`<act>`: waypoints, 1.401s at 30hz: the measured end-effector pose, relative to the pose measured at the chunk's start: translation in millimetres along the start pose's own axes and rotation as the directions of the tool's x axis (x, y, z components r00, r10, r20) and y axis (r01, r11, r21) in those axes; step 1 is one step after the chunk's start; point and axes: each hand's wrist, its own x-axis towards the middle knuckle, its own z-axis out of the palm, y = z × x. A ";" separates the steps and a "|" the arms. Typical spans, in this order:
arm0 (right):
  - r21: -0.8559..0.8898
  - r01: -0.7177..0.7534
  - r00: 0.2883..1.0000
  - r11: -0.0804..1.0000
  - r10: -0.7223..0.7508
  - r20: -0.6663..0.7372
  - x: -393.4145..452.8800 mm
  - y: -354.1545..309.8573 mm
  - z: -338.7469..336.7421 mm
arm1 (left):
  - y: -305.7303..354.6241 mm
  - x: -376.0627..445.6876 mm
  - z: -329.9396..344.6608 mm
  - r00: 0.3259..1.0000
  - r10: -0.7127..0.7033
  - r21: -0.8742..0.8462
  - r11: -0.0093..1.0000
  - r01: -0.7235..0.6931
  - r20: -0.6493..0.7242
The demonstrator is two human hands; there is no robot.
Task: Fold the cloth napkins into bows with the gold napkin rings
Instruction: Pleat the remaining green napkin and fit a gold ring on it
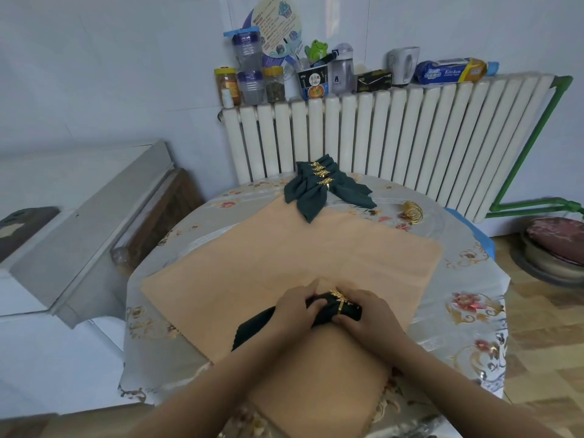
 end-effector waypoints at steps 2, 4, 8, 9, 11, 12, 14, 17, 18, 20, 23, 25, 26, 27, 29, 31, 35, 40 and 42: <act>0.001 0.008 1.000 1.000 -0.008 0.006 -0.1 0.5 0.4 | 1.9 3.2 -4.7 0.993 -0.032 0.243 0.970 0.003 0.116; 0.000 0.011 1.000 1.000 -0.011 0.012 0.1 1.0 1.1 | 5.4 8.7 -9.7 0.982 -0.060 0.309 0.951 0.001 0.179; 0.140 -0.072 0.997 0.988 0.075 -0.013 -1.6 6.4 2.3 | 6.8 16.2 -15.8 0.966 -0.020 0.020 1.000 0.016 0.256; 0.160 -0.081 0.996 0.984 0.085 -0.017 -1.5 7.1 2.2 | 4.8 15.7 -17.7 0.965 -0.010 -0.054 0.998 0.025 0.261; 0.179 -0.078 0.996 0.981 0.085 -0.032 -1.8 9.4 3.1 | 2.2 13.9 -19.7 0.968 -0.008 -0.142 0.989 0.045 0.251; 0.189 -0.076 0.995 0.979 0.086 -0.047 -2.3 9.6 3.2 | 2.2 13.0 -20.0 0.969 -0.010 -0.161 0.986 0.051 0.249; 0.217 -0.073 0.993 0.973 0.091 -0.074 -2.5 10.1 2.8 | 1.3 12.7 -19.7 0.964 -0.012 -0.192 0.979 0.065 0.265; 0.265 -0.063 0.992 0.962 0.089 -0.086 -2.1 12.1 4.6 | -3.5 12.9 -21.2 0.954 -0.039 -0.228 0.967 0.111 0.298; 0.278 -0.060 0.993 0.959 0.087 -0.085 -1.5 13.2 5.0 | -4.1 12.7 -22.6 0.950 -0.043 -0.243 0.962 0.123 0.309; 0.294 -0.057 0.992 0.954 0.086 -0.088 -0.5 16.1 6.6 | -4.3 12.0 -22.7 0.947 -0.045 -0.268 0.954 0.136 0.319; 0.300 -0.038 0.993 0.953 0.069 -0.093 -0.4 16.7 7.9 | -2.6 12.3 -23.3 0.934 -0.040 -0.360 0.916 0.176 0.354; 0.299 -0.025 0.994 0.954 0.056 -0.095 -0.8 16.7 8.5 | -2.8 12.9 -23.7 0.926 -0.010 -0.363 0.918 0.158 0.378; 0.295 -0.020 0.994 0.955 0.049 -0.094 -1.2 16.9 8.6 | -3.2 13.2 -24.1 0.924 0.006 -0.354 0.925 0.140 0.383; 0.288 -0.013 0.995 0.957 0.041 -0.090 -1.5 17.0 9.0 | -4.2 13.6 -24.6 0.921 0.019 -0.357 0.925 0.132 0.388; 0.263 0.000 0.997 0.965 0.020 -0.073 -1.3 17.1 9.5 | -3.4 13.3 -27.7 0.913 0.038 -0.373 0.919 0.128 0.407; 0.244 0.004 0.999 0.970 0.009 -0.052 -0.6 16.2 8.8 | -2.2 11.6 -29.1 0.901 0.049 -0.367 0.922 0.126 0.431; 0.234 -0.051 0.999 0.971 0.047 0.023 5.2 14.9 3.1 | -4.8 5.6 -24.7 0.914 -0.009 -0.415 0.889 0.192 0.405; 0.237 -0.032 0.989 0.971 -0.004 0.149 14.5 22.7 -12.9 | -1.8 0.7 -7.8 0.956 0.066 -0.151 0.988 -0.023 0.287; 0.238 -0.022 0.986 0.971 -0.017 0.163 14.0 24.3 -14.3 | 1.0 -4.0 1.0 0.993 0.049 -0.103 0.994 -0.038 0.106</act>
